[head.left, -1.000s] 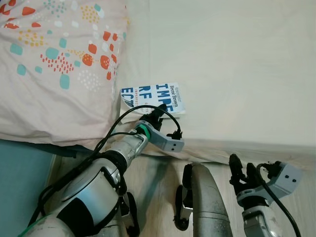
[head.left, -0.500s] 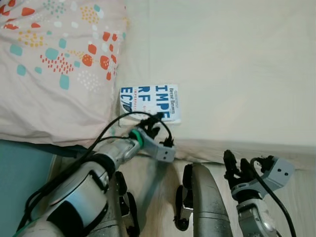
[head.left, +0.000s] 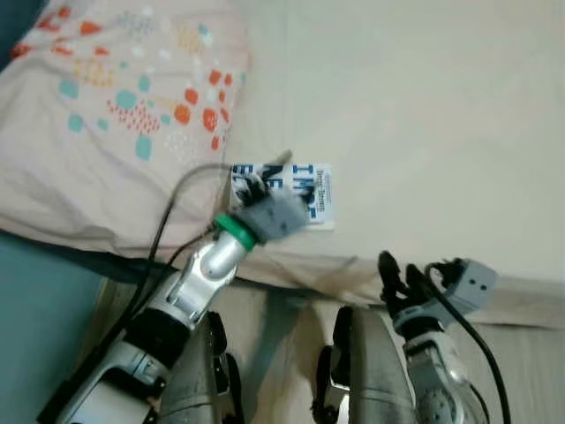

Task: Clean up the room

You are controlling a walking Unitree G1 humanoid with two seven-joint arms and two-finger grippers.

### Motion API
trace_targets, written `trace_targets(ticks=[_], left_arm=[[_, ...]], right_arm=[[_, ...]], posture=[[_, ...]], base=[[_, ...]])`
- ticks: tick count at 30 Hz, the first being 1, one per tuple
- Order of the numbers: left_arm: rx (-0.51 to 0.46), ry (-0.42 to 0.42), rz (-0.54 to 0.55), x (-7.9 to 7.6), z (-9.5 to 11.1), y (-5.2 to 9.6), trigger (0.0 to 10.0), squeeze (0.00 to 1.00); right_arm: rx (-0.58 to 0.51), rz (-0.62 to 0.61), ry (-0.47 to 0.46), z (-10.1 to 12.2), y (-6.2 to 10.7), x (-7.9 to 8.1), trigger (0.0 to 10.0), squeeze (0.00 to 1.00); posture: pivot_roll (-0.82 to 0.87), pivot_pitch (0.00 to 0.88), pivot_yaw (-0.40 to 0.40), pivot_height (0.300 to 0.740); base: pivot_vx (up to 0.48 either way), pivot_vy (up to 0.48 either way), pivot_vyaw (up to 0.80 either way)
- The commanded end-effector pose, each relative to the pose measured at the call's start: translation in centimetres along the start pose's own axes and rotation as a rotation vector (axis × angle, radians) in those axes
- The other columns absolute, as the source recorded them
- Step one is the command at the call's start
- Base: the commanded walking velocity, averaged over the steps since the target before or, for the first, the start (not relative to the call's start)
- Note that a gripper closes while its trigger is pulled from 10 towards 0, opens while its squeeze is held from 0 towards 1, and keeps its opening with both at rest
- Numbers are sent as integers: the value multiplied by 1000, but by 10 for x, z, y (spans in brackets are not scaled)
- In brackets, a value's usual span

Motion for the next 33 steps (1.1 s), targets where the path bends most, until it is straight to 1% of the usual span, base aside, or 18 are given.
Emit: trace_targets(ticks=[1, 2, 3, 4, 5, 8, 9, 10, 11, 12, 14, 16, 18, 22, 25, 33], left_arm=[[88, 114, 60, 6, -13, 10, 10000, 0], [88, 114, 60, 6, -13, 10, 10000, 0], [113, 345, 114, 16, -5, 15, 10000, 0], [116, 408, 112, 18, -3, 18, 10000, 0], [122, 448, 110, 19, -2, 20, 10000, 0], [131, 469, 114, 22, -3, 21, 10000, 0], [154, 488, 124, 26, -6, 24, 10000, 0], [154, 488, 124, 26, -6, 24, 10000, 0], [180, 492, 130, 29, -11, 27, 10000, 0], [238, 484, 135, 31, -19, 32, 10000, 0], [238, 484, 135, 31, -19, 32, 10000, 0], [330, 443, 161, 35, -34, 42, 10000, 0], [391, 419, 201, 39, -48, 49, 10000, 0], [425, 414, 223, 41, -53, 52, 10000, 0], [455, 386, 228, 40, -60, 56, 10000, 0], [488, 367, 223, 36, -64, 57, 10000, 0]], right_arm=[[-2, 21, 19, -1, 4, 2, 10000, 0], [-2, 21, 19, -1, 4, 2, 10000, 0], [-48, 96, 68, 9, 0, 18, 10000, 0], [-71, 117, 77, 13, -2, 22, 10000, 0], [-78, 116, 87, 15, -3, 23, 10000, 0], [-83, 112, 102, 15, -4, 22, 10000, 0], [-80, 107, 114, 15, -7, 20, 10000, 0], [-80, 107, 114, 15, -7, 20, 10000, 0], [-78, 106, 124, 14, -9, 19, 10000, 0], [-79, 110, 132, 13, -12, 19, 10000, 0], [-79, 110, 132, 13, -12, 19, 10000, 0], [-86, 125, 147, 14, -16, 23, 10000, 0], [-99, 142, 173, 17, -20, 27, 10000, 0], [-105, 145, 179, 18, -21, 28, 10000, 0], [-96, 143, 185, 15, -21, 26, 10000, 0], [-89, 131, 191, 11, -22, 21, 10000, 0]], posture=[[-24, 170, 37, 606], [-24, 170, 37, 606], [-21, 139, 32, 606], [-21, 139, 32, 606], [-21, 139, 32, 610], [-17, 122, 31, 615], [-11, 109, 31, 619], [-11, 109, 31, 619], [-10, 105, 32, 623], [-7, 95, 32, 628], [-7, 95, 32, 628], [-8, 88, 32, 637], [-11, 87, 29, 646], [-11, 89, 25, 655], [-11, 90, 24, 668], [-9, 94, 24, 691]], base=[[0, 0, 0], [0, 0, 0], [0, 0, 0], [0, 0, 0], [0, 0, 0], [0, 0, 0], [0, 0, 0], [0, 0, 0], [0, 0, 0], [0, 0, 0], [0, 0, 0], [0, 0, 0], [0, 0, 0], [0, 0, 0], [0, 0, 0], [0, 0, 0]])
Point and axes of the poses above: a point about 5 cm out from each wrist's last joint towards the gripper, its own y axis pointing back from the gripper into the wrist, its own z axis along the axis of the wrist's last joint, x = y × z, the point moved 6 cm from there along -y, pointing out of the wrist towards the gripper, and after that the axes turned 4 degrees about y, right-handed, at the moved point
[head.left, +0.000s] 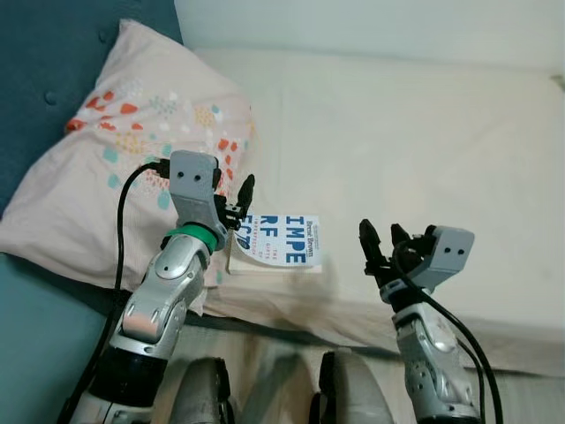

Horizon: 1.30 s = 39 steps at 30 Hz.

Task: Clean up the room

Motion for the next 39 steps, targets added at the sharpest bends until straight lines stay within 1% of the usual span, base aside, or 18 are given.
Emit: trace_targets(ticks=[1, 3, 14, 21, 22, 26, 28, 31, 39], left_arm=[[34, -14, 8, 1, -8, 2, 10000, 0], [39, -18, 13, 1, -9, 1, 10000, 0], [57, -29, 36, 4, -15, 0, 10000, 0], [71, -29, 41, 4, -22, 2, 10000, 0], [81, -26, 45, 5, -27, 3, 10000, 0], [92, -31, 52, 6, -32, 5, 10000, 0], [93, -46, 53, 5, -34, 6, 10000, 0], [89, -58, 49, 4, -34, 7, 10000, 0], [79, -74, 41, 2, -32, 6, 10000, 0]], right_arm=[[12, -11, 0, -5, 2, -5, 10000, 0], [16, -12, 4, -7, 2, -5, 10000, 0], [18, -18, 16, -9, 0, -8, 10000, 0], [20, -32, 33, -9, -1, -11, 10000, 0], [28, -32, 43, -13, -2, -10, 10000, 0], [38, -25, 51, -18, -2, -7, 10000, 0], [46, -10, 58, -22, -4, -2, 10000, 0], [46, -1, 57, -23, -6, 1, 10000, 0], [43, -3, 64, -22, -9, 1, 10000, 0]], posture=[[-9, 94, 24, 695], [-7, 95, 23, 709], [-5, 92, 18, 740], [-3, 88, 17, 740], [-4, 84, 17, 740], [-3, 83, 18, 740], [0, 81, 16, 740], [2, 80, 16, 740], [6, 79, 18, 740]], base=[[0, 0, 0], [0, 0, 0], [0, 0, 0], [0, 0, 0], [0, 0, 0], [0, 0, 0], [-298, 0, 0], [-333, 0, 0], [-361, 0, 0]])
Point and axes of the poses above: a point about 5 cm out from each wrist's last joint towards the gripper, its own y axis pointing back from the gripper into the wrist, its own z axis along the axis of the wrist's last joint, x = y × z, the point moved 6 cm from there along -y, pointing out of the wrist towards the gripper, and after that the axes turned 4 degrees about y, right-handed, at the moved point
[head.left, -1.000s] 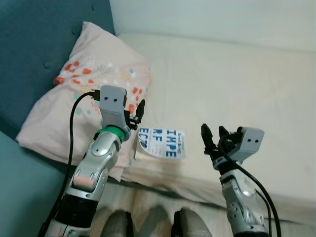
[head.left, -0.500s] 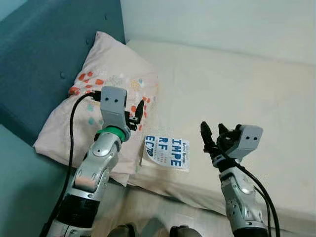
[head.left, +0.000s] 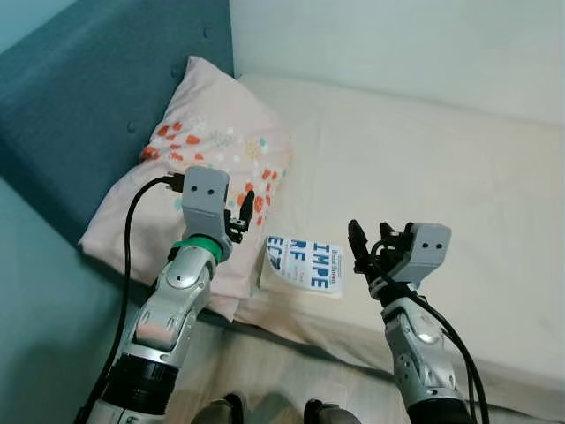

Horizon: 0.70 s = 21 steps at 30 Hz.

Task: Clean up the room

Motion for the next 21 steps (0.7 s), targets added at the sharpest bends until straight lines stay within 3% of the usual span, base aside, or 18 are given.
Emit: trace_targets(ticks=[1, 21], left_arm=[[23, 2, -9, -2, -10, 3, 10000, 0], [16, -9, -12, -2, -9, 2, 10000, 0]], right_arm=[[15, -20, 10, -6, 2, -6, 10000, 0], [32, -48, 6, -12, 1, -12, 10000, 0]], posture=[[4, 78, 19, 740], [7, 68, 23, 740]], base=[[-382, 0, 0], [-386, 0, 0]])
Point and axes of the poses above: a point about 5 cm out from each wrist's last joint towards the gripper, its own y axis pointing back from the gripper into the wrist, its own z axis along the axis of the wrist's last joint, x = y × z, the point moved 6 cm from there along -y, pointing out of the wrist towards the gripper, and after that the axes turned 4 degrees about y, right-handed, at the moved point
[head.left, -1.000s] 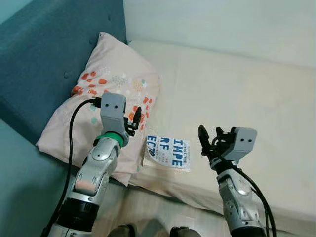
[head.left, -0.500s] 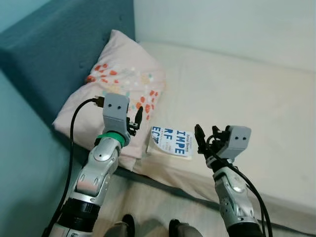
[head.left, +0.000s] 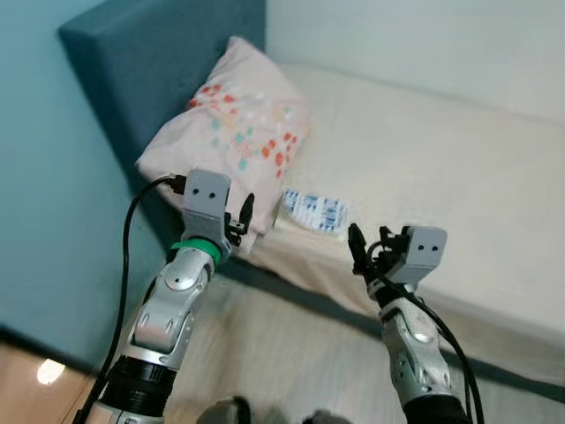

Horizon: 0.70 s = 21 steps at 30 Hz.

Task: Clean up the room

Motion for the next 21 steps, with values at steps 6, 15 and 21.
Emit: trace_targets(ticks=[6, 15, 21], left_arm=[[15, -7, -23, -5, -6, 1, 10000, 0], [76, 28, -36, -7, -16, 1, 10000, 0], [104, 59, -17, -2, -20, 0, 10000, 0]], right_arm=[[36, -40, -18, -12, 6, -13, 10000, 0], [31, -54, -41, -10, 5, -17, 10000, 0], [21, -44, -42, -8, 3, -16, 10000, 0]], posture=[[7, 65, 24, 740], [10, 65, 26, 740], [11, 65, 29, 740]], base=[[-349, 0, -590], [0, 0, -750], [0, 0, -752]])
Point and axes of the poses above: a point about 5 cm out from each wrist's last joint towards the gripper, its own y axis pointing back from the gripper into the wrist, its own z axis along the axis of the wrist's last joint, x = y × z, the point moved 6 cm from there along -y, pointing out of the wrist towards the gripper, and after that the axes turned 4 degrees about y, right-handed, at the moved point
